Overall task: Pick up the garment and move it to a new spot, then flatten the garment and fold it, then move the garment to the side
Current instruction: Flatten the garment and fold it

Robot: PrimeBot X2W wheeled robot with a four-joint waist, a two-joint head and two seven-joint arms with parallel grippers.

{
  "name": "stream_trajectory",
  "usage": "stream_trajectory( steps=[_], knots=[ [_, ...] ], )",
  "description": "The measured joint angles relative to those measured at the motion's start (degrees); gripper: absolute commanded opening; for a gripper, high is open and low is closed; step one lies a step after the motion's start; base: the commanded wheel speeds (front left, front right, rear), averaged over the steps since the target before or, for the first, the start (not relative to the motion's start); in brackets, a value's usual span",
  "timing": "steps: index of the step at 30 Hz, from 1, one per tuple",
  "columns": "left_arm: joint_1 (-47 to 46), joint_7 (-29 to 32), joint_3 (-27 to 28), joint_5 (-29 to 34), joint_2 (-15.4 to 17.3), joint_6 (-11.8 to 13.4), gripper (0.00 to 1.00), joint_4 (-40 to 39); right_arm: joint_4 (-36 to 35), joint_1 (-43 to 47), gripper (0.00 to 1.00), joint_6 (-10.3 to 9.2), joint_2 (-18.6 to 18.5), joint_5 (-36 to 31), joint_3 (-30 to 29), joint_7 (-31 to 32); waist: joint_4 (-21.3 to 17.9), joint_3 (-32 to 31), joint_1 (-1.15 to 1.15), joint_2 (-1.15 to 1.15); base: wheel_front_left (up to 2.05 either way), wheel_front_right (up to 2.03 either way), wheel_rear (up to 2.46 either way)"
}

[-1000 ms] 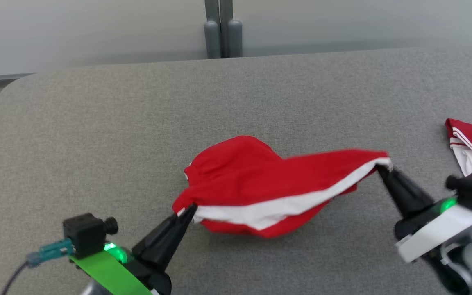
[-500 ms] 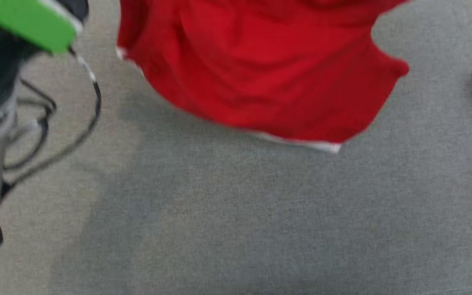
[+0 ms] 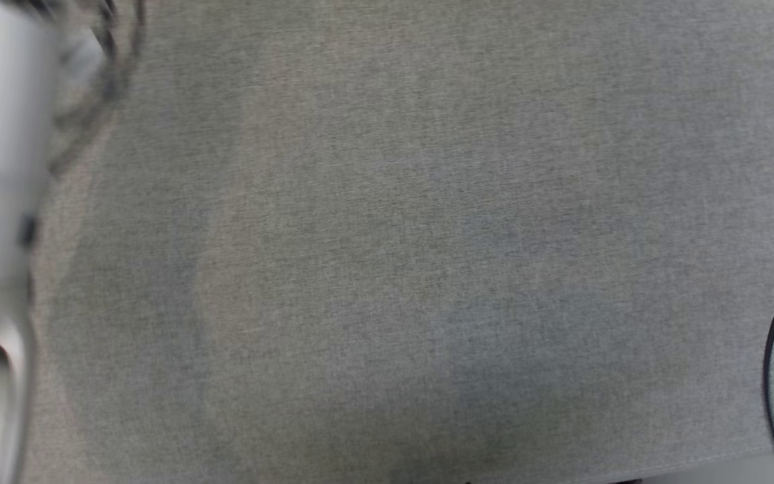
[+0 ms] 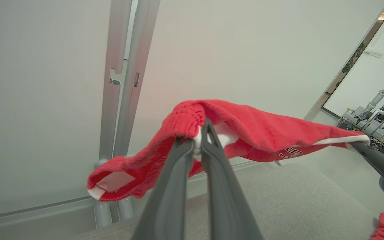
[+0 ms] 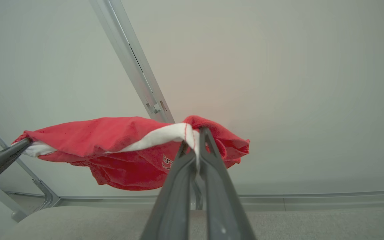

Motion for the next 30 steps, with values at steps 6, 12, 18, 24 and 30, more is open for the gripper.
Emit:
stream_trajectory(
  steps=[6, 12, 18, 24, 30],
  knots=[
    [23.7, -6.6, -9.6, -1.0, 4.2, -1.1, 0.00, -3.9, -3.7, 25.2, 0.00, 0.01, -4.4, 6.4, 9.3, -6.4, -1.4, -2.2, -0.01, 0.00, 0.00, 0.00, 0.00],
    [44.8, -12.7, -15.7, -1.9, 11.1, -1.1, 0.00, -12.2, -9.4, 44.2, 0.00, 0.01, -11.4, 11.3, 14.1, -11.2, -1.9, -7.4, -0.02, 0.00, 0.00, 0.00, 0.00],
    [61.3, -15.6, -18.4, -3.6, 12.1, 3.1, 0.00, -17.5, -13.4, 60.2, 0.00, 0.01, -17.3, 14.2, 15.5, -13.6, -1.5, -14.1, -0.02, 0.00, 0.00, 0.00, 0.00],
    [78.7, -17.4, -20.8, -7.0, 11.0, 9.6, 0.00, -22.1, -16.9, 81.1, 0.00, 0.04, -22.4, 18.2, 13.9, -13.8, -0.7, -22.3, -0.02, 0.00, 0.00, 0.00, 0.00],
    [86.0, -18.2, -20.3, -8.3, 10.8, 13.9, 0.00, -27.5, -21.4, 91.0, 0.00, 0.08, -23.9, 20.7, 9.8, -13.0, 0.5, -28.5, -0.02, 0.00, 0.00, 0.00, 0.00]
  ],
)
